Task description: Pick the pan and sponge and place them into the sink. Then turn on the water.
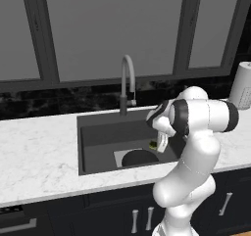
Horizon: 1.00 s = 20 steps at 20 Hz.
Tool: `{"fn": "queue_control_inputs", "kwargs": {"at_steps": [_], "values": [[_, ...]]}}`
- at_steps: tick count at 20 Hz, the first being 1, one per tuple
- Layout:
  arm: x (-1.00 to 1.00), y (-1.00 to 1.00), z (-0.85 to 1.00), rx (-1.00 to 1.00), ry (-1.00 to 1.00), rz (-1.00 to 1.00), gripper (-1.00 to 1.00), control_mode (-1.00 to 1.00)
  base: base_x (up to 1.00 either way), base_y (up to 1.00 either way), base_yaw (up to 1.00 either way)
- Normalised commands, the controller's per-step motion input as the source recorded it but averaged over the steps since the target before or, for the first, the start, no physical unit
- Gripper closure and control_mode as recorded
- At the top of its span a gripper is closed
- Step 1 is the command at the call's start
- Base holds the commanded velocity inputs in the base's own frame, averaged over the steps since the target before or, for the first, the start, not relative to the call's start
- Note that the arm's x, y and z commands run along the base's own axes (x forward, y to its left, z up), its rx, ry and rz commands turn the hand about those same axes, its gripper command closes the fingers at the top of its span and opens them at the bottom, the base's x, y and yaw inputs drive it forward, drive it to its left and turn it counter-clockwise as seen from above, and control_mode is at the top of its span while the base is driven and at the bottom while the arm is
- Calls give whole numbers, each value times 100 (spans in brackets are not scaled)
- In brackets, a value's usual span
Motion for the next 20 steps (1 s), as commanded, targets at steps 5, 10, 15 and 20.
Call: {"fn": "queue_control_inputs", "kwargs": {"at_steps": [5,10,15,20], "values": [[8,3,-32,0,0,1,100,-100,0,0,0],[1,18,-33,0,0,0,100,-100,0,0,0],[11,8,-29,0,0,0,100,-100,0,0,0],[24,2,-30,0,0,1,100,-100,0,0,0]]}}
